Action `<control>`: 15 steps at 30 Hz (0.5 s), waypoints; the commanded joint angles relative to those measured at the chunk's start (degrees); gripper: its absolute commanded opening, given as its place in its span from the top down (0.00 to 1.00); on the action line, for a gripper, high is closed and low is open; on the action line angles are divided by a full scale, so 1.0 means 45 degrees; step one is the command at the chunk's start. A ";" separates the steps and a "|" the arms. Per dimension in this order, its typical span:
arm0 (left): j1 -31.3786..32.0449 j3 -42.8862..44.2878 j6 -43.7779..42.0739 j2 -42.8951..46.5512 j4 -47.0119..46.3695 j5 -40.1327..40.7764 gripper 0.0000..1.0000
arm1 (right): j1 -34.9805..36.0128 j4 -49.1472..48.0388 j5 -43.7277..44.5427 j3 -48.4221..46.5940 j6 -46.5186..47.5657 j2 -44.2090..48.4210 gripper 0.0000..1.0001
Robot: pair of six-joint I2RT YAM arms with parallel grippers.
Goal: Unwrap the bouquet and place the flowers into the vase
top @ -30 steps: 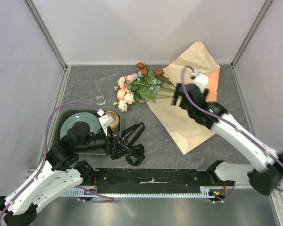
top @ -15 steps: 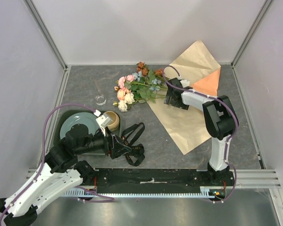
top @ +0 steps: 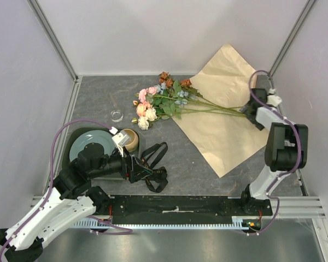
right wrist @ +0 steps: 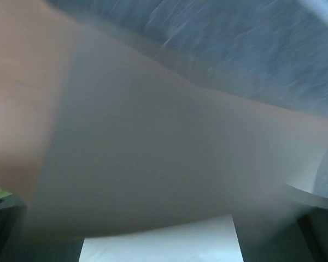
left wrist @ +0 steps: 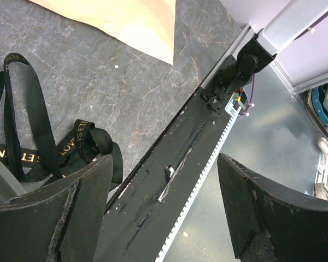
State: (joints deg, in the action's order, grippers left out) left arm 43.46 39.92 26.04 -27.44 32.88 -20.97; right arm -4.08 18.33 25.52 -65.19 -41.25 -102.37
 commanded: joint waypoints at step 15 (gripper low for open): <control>-0.0049 -0.0004 0.0033 -0.0074 -0.0393 -0.0086 0.16 | -0.1390 -0.0652 -0.2936 -0.0475 0.5075 0.3097 0.02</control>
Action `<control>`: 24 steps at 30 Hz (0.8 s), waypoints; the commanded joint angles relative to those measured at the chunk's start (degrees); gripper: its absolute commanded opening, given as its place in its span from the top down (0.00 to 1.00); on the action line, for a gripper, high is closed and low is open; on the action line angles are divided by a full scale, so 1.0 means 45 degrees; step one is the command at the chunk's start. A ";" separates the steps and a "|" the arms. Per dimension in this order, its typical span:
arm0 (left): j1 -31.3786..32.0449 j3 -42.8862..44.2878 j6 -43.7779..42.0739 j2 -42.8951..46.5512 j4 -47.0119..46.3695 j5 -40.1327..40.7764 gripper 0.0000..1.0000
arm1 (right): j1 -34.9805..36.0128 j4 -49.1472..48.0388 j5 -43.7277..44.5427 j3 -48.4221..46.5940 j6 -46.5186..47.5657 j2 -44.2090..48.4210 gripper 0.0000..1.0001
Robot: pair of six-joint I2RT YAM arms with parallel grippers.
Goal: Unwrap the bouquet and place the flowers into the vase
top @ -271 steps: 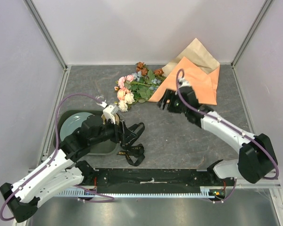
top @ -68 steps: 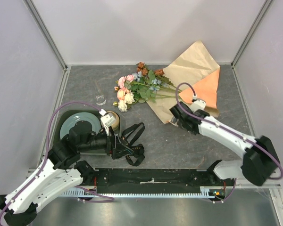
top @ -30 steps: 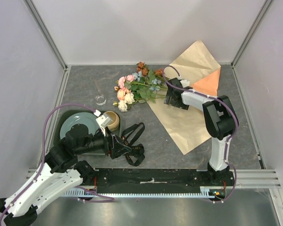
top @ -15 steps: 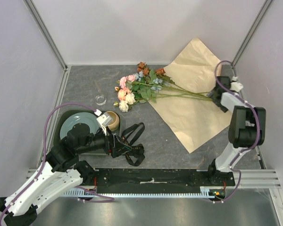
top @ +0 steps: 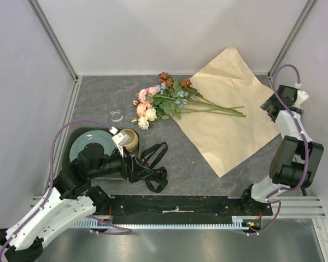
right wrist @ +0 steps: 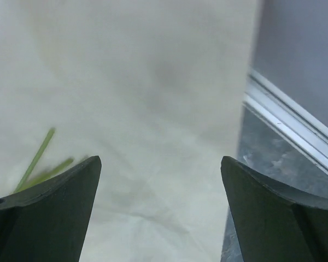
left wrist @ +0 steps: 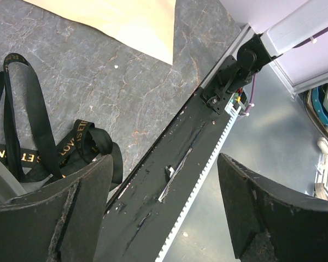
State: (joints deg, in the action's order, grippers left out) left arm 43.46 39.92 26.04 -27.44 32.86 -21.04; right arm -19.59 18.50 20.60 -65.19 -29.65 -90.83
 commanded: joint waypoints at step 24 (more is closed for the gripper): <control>-0.0068 0.0015 0.0384 -0.0190 -0.0057 0.1354 0.17 | 1.1052 -0.1788 -0.1727 -0.6704 1.3052 -0.6963 0.54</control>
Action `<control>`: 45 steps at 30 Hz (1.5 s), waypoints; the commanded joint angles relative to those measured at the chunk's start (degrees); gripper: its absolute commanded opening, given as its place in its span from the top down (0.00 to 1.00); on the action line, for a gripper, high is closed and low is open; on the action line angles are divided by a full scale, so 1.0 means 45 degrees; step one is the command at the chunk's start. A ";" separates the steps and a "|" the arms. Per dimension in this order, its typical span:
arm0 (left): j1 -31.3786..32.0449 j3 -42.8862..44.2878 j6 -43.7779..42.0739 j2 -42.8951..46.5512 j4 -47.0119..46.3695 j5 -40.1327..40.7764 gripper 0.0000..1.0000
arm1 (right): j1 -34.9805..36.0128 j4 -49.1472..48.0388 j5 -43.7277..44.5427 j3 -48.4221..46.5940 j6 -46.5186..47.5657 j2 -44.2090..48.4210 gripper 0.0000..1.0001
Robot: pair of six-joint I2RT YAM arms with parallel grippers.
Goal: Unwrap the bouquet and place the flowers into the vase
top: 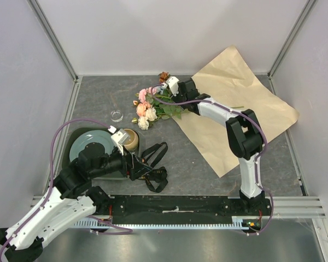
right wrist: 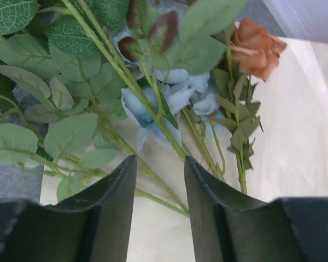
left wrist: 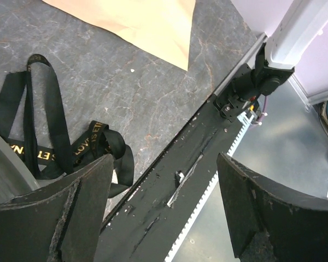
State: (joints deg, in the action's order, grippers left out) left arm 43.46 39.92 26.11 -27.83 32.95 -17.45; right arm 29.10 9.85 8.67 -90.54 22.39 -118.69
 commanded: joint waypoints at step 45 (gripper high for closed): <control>-0.0049 0.0113 0.0585 -0.0494 0.0197 0.1339 0.18 | -0.0548 0.0604 0.0808 -0.1305 0.3264 -0.1084 0.68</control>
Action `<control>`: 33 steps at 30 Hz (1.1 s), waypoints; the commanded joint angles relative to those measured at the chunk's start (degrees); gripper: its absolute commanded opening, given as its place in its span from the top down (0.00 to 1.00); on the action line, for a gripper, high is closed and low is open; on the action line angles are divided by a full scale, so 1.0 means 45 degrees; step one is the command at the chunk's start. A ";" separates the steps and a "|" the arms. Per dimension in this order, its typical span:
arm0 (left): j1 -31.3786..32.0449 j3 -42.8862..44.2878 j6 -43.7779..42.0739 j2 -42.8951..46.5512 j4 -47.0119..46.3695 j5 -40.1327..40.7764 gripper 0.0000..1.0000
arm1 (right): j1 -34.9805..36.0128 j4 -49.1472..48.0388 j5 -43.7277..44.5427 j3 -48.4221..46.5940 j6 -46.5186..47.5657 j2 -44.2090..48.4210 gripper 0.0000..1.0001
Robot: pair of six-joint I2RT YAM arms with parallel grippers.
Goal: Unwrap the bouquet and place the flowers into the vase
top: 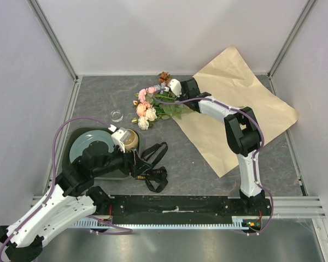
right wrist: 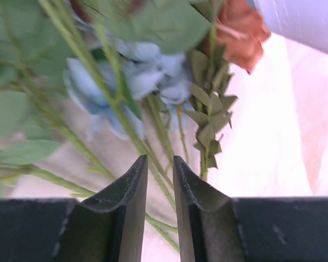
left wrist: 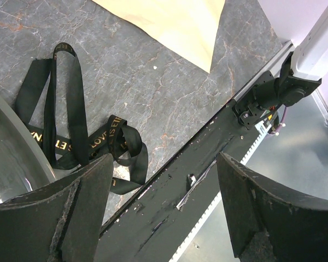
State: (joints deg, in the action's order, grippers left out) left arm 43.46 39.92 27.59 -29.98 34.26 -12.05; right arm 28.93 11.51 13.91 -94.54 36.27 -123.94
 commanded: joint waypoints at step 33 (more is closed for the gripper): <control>-0.0049 0.0113 0.0215 -0.0409 -0.0114 -0.0017 0.18 | -0.0725 0.1232 -0.2117 -0.0884 -0.0072 -0.1070 0.55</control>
State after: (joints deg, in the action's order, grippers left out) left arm 43.46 39.92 27.59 -32.10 34.24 -12.10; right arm 25.45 17.43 4.29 -96.95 36.42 -127.68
